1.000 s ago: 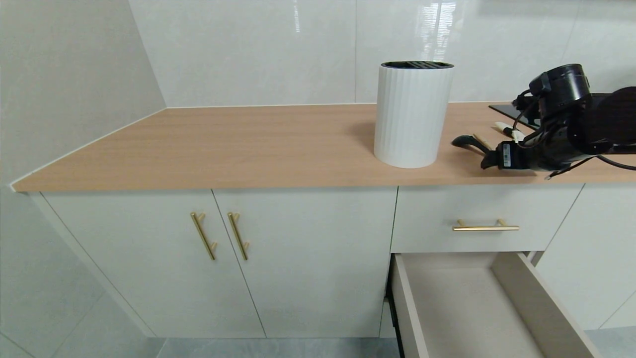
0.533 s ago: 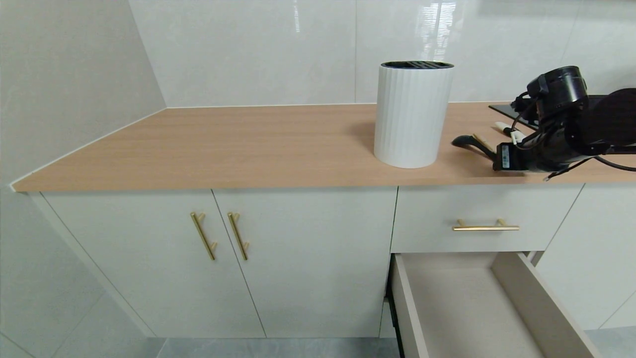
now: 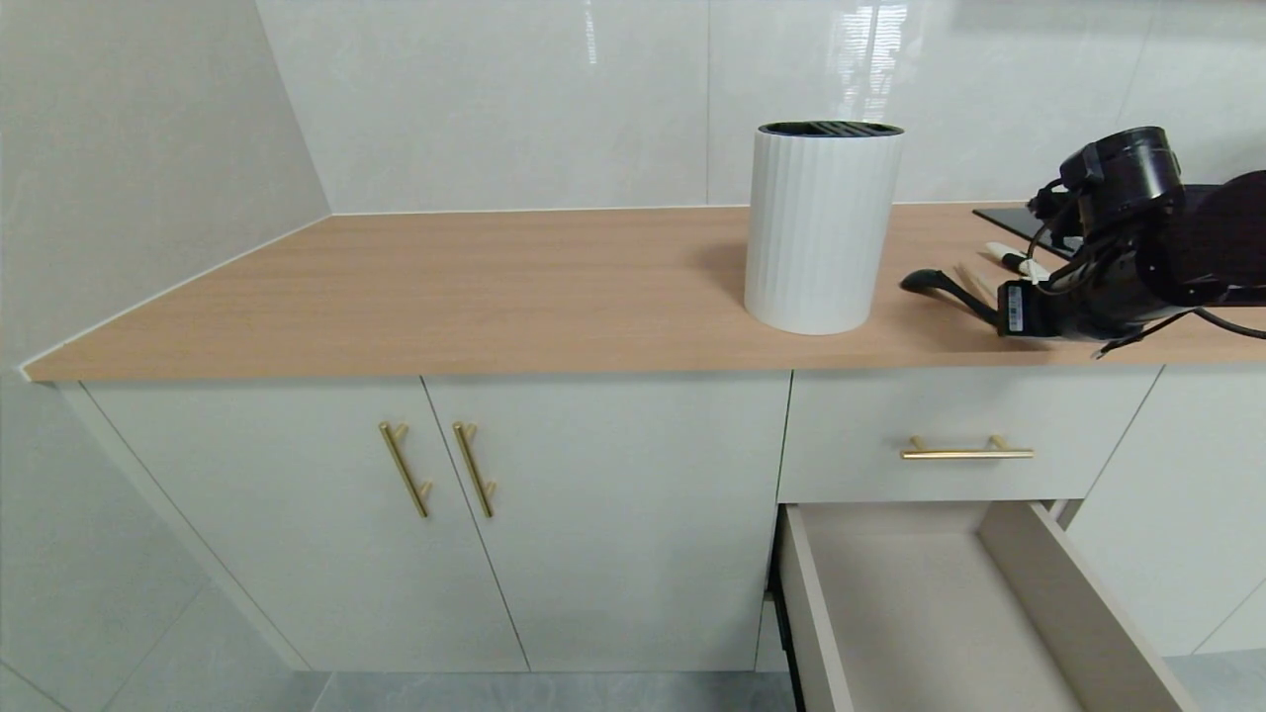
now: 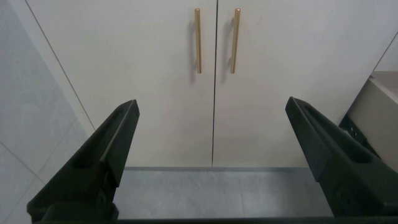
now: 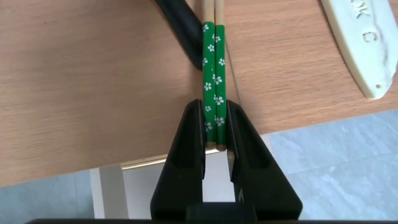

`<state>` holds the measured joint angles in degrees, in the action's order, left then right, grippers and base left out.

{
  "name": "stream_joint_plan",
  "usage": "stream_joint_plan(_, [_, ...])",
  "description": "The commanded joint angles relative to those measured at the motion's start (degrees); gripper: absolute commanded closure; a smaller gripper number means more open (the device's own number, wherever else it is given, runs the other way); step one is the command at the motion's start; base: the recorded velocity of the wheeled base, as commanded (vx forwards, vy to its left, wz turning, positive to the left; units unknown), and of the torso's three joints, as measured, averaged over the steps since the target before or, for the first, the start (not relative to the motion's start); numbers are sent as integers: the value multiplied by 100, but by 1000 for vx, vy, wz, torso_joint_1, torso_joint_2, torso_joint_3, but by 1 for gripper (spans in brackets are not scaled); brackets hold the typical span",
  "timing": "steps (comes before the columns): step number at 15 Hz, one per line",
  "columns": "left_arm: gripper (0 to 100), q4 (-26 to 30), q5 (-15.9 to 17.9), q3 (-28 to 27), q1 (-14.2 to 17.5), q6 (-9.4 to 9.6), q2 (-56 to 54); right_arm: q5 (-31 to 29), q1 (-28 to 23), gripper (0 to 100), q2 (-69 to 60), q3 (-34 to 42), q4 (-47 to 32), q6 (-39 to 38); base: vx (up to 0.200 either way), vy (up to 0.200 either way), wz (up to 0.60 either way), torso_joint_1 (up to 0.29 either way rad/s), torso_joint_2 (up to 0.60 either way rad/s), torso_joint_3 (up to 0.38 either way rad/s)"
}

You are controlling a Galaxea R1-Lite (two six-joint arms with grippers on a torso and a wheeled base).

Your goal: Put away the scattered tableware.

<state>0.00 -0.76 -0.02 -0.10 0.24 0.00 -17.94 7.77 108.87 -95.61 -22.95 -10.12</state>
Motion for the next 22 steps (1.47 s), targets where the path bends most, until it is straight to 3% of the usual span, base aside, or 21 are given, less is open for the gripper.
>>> stream_joint_plan(1, [0,0,-4,2,1,2,9,19,6,100,-376,34,10,-192,0,0,0,0,0,0])
stream_joint_plan(4, [0,0,-4,2,1,2,9,168,6,100,-1817,702,2,-307,0,0,0,0,0,0])
stream_joint_plan(7, [0,0,-4,2,1,2,9,1047,23,100,-3628,1660,-95,-183,0,0,0,0,0,0])
stream_joint_plan(13, [0,0,-4,2,1,-16,9,1944,454,100,-5175,2284,-2134,98,0,0,0,0,0,0])
stream_joint_plan(18, [0,0,-4,2,1,-16,9,2919,472,100,-5210,2679,-3391,388,0,0,0,0,0,0])
stream_joint_plan(22, [0,0,-4,2,1,-16,9,2955,472,100,-3900,3180,-3532,405,0,0,0,0,0,0])
